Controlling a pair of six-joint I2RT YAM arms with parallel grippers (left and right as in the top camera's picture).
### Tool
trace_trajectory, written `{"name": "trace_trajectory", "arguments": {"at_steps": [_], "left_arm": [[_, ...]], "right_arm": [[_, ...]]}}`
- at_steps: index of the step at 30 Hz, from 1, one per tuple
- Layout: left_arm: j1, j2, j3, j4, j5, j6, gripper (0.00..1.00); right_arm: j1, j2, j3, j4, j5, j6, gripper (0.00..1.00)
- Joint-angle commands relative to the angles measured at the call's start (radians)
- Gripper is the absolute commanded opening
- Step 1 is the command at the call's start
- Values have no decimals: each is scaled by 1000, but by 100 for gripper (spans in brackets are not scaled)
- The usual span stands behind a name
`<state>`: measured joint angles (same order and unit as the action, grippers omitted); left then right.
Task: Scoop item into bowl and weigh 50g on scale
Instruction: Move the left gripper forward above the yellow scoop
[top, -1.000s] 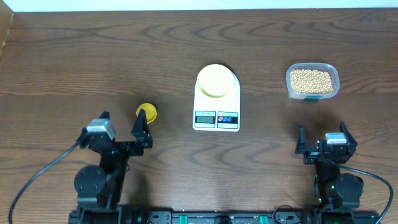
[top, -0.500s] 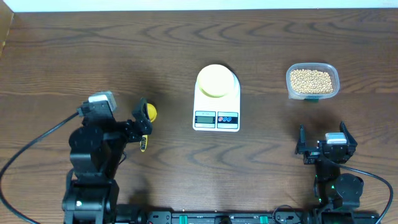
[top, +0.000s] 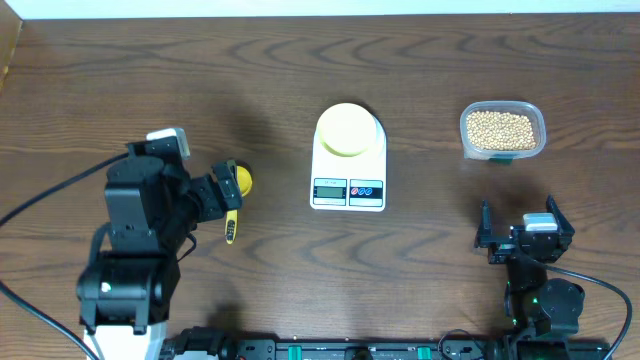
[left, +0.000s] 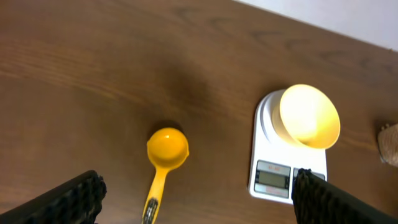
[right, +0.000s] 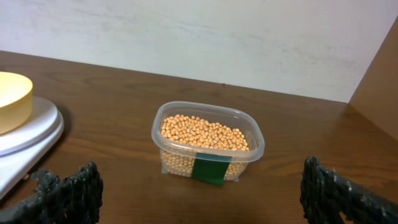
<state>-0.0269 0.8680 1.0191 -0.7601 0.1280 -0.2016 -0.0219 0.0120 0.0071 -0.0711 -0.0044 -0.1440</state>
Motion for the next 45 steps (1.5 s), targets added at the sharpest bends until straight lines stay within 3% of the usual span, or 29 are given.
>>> {"name": "trace_trajectory", "arguments": {"at_steps": [1, 18, 26, 38, 45], "left_arm": [[2, 62, 96, -63, -8, 25, 97], [2, 451, 315, -333, -1, 67, 97], [2, 595, 338, -358, -9, 79, 98], [2, 657, 338, -357, -9, 139, 98], [2, 659, 335, -356, -11, 272, 98]], "right_arm": [[10, -7, -2, -5, -2, -14, 99], [10, -7, -2, -5, -2, -14, 99], [10, -7, -2, -5, -2, -14, 99], [10, -7, -2, -5, -2, -14, 99], [10, -7, -2, -5, -2, -14, 99]]}}
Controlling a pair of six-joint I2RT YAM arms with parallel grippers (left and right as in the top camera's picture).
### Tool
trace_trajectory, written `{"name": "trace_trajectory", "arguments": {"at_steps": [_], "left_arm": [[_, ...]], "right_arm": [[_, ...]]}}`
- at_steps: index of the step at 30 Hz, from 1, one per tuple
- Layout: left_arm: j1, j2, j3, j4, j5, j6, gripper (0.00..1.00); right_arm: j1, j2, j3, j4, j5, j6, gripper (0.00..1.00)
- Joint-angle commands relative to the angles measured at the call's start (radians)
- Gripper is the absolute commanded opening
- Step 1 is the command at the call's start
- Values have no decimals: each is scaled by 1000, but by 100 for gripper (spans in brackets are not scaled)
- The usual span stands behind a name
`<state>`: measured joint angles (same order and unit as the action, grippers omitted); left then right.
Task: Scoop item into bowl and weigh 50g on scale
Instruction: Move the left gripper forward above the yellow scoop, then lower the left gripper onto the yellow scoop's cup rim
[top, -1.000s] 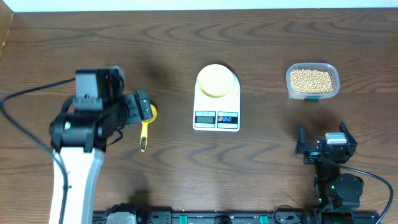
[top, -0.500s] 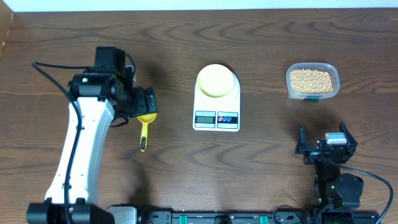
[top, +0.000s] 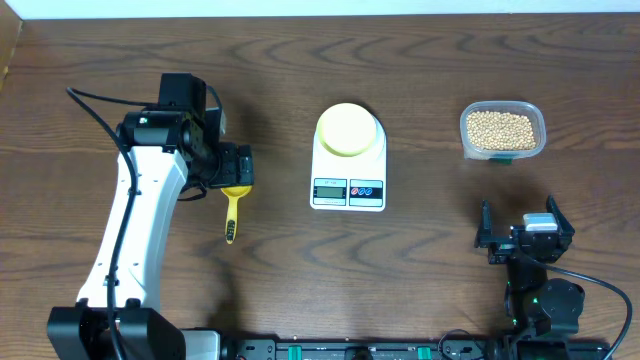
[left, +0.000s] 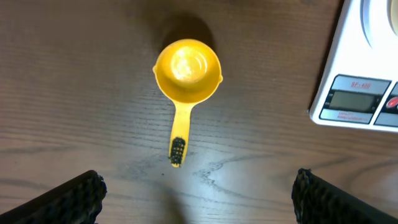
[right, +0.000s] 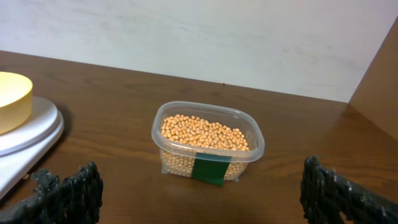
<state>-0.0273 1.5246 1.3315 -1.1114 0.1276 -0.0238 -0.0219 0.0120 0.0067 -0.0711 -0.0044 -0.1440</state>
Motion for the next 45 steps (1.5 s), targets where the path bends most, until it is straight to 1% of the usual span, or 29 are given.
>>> {"name": "trace_trajectory", "arguments": {"at_steps": [1, 7, 16, 19, 22, 28, 35, 42, 45], "left_arm": [[3, 2, 21, -3, -17, 108, 98], [4, 3, 21, -2, -93, 121, 98], [4, 5, 14, 4, -97, 122, 98], [4, 5, 8, 5, -138, 121, 97], [4, 6, 5, 6, -148, 122, 97], [4, 16, -3, 28, -148, 159, 98], [4, 85, -5, 63, -148, 182, 98], [5, 178, -5, 108, -148, 234, 98], [13, 221, -5, 120, -148, 233, 98]], "right_arm": [[10, -7, -1, -5, -2, -14, 99], [10, -7, -1, -5, -2, -14, 99], [10, -7, -1, -5, -2, -14, 99], [10, -7, -1, -5, -2, -14, 99], [10, -7, -1, -5, -2, -14, 99], [10, -7, -1, -5, -2, -14, 99], [10, -7, -1, -5, -2, -14, 99], [10, -7, -1, -5, -2, -14, 99], [10, -7, -1, -5, -2, -14, 99]]}}
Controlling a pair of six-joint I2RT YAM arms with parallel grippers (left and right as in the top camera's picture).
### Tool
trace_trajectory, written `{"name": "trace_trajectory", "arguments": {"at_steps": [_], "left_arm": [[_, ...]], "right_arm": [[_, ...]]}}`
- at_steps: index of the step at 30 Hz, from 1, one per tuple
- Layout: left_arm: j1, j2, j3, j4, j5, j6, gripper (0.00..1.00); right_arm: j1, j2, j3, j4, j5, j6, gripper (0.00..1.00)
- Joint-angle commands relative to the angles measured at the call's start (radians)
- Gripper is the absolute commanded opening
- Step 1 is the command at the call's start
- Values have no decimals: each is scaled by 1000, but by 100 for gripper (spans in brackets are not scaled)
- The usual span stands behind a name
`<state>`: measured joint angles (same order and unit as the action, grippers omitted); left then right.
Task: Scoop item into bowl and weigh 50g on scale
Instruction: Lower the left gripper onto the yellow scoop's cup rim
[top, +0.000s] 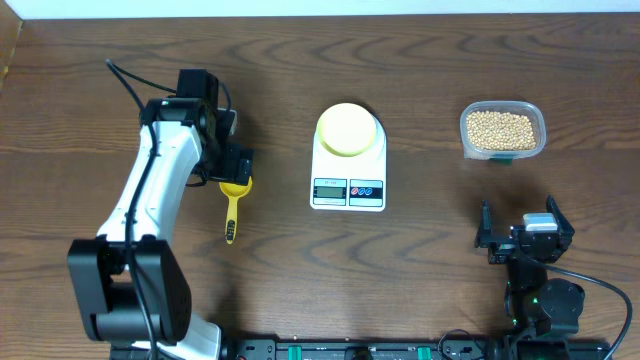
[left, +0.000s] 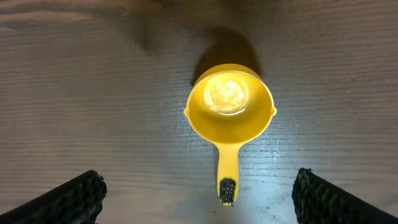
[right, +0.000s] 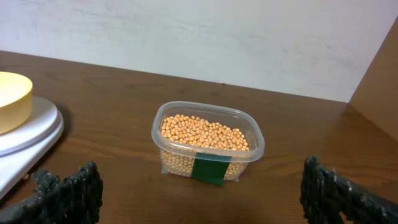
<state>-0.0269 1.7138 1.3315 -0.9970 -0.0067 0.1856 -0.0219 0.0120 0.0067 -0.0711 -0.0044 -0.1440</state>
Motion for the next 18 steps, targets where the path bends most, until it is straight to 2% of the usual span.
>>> {"name": "trace_trajectory", "arguments": {"at_steps": [1, 18], "left_arm": [[19, 41, -5, 8, -13, 24, 98], [56, 80, -6, 48, -5, 31, 98]], "right_arm": [[10, -7, -1, -5, -2, -14, 99], [10, -7, -1, -5, -2, -14, 99]]}}
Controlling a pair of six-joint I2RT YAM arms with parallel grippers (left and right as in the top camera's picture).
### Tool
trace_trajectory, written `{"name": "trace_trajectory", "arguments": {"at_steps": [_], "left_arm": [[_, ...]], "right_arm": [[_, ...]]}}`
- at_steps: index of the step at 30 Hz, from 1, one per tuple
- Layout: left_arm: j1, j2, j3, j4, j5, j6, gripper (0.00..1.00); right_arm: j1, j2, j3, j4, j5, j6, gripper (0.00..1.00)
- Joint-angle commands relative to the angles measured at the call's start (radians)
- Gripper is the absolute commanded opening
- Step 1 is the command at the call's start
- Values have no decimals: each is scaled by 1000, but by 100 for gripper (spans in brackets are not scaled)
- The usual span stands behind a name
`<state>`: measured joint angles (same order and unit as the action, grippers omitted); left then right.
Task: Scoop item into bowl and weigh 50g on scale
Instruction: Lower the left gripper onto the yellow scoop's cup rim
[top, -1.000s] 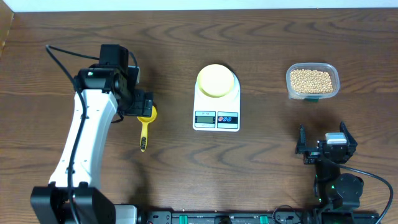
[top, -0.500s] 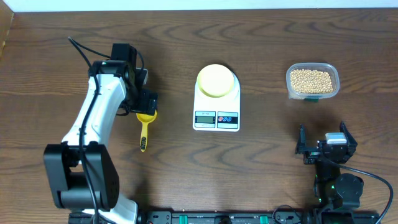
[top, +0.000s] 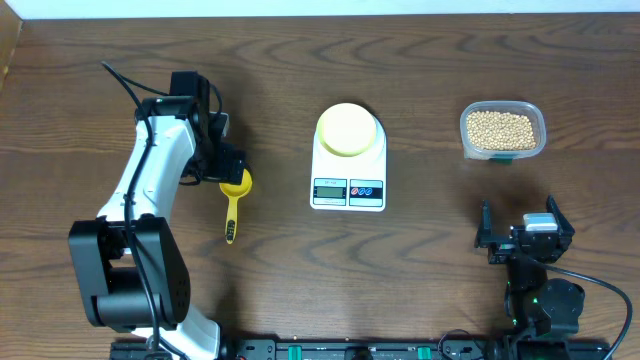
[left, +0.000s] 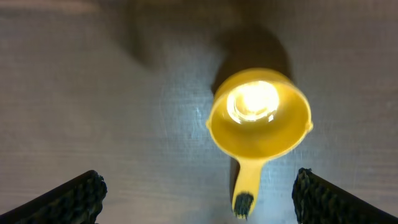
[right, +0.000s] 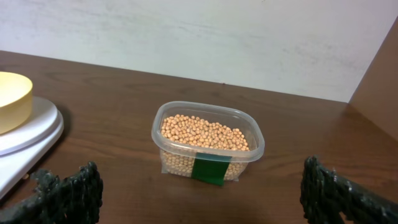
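A yellow scoop (top: 233, 195) lies on the table left of the white scale (top: 348, 182), its cup (left: 259, 111) empty and its handle (left: 245, 185) pointing toward the front. My left gripper (left: 198, 198) hangs open above the scoop, fingers wide on either side of the handle. A yellow bowl (top: 349, 128) sits on the scale. A clear tub of soybeans (top: 502, 129) stands at the right, also in the right wrist view as the tub (right: 208, 145). My right gripper (right: 199, 198) rests open near the front right, nothing between its fingers.
The scale's platform edge (right: 28, 134) and the bowl (right: 12, 99) show at the left of the right wrist view. A white wall runs behind the table. The left arm (top: 150, 210) stretches from the front left toward the scoop.
My left gripper has come lower over the scoop, whose cup now looks larger and sits further right in the wrist view. The right arm has not moved.
My left gripper started open at the front left, seeing scoop and scale from afar. It then stood above the scoop, then closer with the cup centred, and now closer still. Scoop, bowl, tub and right arm have stayed put.
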<state>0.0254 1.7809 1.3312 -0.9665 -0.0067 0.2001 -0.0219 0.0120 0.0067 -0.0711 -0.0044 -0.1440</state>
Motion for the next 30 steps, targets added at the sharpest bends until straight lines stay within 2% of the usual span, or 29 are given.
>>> {"name": "trace_trajectory", "arguments": {"at_steps": [1, 18, 30], "left_arm": [[3, 13, -6, 29, -5, 17, 98], [5, 13, -91, 105, -5, 59, 97], [16, 13, -170, 246, -5, 61, 97]], "right_arm": [[10, -7, -1, -5, -2, -14, 99], [10, -7, -1, -5, -2, -14, 99], [10, -7, -1, -5, -2, -14, 99]]}}
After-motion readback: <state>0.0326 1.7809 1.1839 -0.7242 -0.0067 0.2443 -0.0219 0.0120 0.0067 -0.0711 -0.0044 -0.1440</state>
